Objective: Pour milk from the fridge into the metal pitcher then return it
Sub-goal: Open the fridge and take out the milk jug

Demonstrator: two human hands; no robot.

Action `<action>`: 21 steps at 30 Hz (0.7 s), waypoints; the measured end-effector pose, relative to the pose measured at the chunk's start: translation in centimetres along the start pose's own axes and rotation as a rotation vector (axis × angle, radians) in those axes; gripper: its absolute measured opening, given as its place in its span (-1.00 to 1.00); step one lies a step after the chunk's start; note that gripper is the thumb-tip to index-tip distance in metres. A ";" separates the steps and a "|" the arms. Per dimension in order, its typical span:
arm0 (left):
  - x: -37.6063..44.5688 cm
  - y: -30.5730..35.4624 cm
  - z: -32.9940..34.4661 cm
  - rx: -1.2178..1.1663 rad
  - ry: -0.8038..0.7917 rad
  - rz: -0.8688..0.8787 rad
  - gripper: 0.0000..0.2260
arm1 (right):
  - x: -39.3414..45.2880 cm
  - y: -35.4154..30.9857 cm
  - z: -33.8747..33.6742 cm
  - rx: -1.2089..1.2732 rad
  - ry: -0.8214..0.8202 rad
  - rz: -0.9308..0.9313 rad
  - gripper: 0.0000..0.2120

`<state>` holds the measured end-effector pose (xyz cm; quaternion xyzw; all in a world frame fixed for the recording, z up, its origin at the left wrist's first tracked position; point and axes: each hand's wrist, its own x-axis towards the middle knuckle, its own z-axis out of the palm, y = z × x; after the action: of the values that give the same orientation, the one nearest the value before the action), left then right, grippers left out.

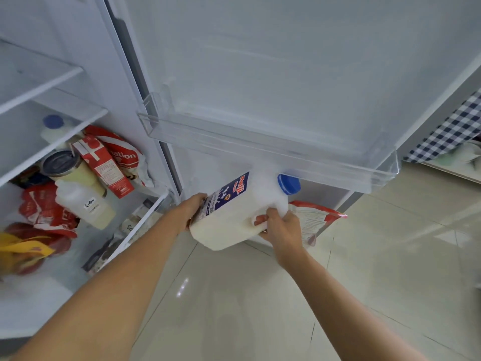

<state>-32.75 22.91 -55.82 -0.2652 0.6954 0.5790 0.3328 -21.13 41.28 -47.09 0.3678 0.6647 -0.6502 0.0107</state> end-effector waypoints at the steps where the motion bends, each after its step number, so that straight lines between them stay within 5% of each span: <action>1: -1.2 -0.7 0.0 -0.004 -0.004 -0.027 -0.68 | -1.0 0.1 -0.3 -0.040 -0.016 0.006 -0.69; 6: -5.8 -4.2 0.1 -0.060 0.000 -0.127 -0.67 | -5.3 -0.3 -2.1 -0.247 -0.097 -0.035 -0.77; 13: -11.5 -5.2 1.1 -0.235 -0.199 -0.180 -0.74 | -11.6 -6.9 -4.8 -0.424 -0.296 -0.158 -0.75; 17: -14.1 -4.6 1.2 -0.225 -0.304 -0.183 -0.38 | -14.6 -11.3 -5.6 -0.354 -0.386 -0.171 -0.77; 21: -18.7 -2.5 1.0 -0.232 -0.347 -0.186 -0.36 | -17.9 -15.2 -6.8 -0.244 -0.440 -0.196 -0.73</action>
<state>-18.84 23.10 -43.11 -0.2610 0.5290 0.6591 0.4665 -12.53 40.43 -24.23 0.1476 0.7524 -0.6274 0.1361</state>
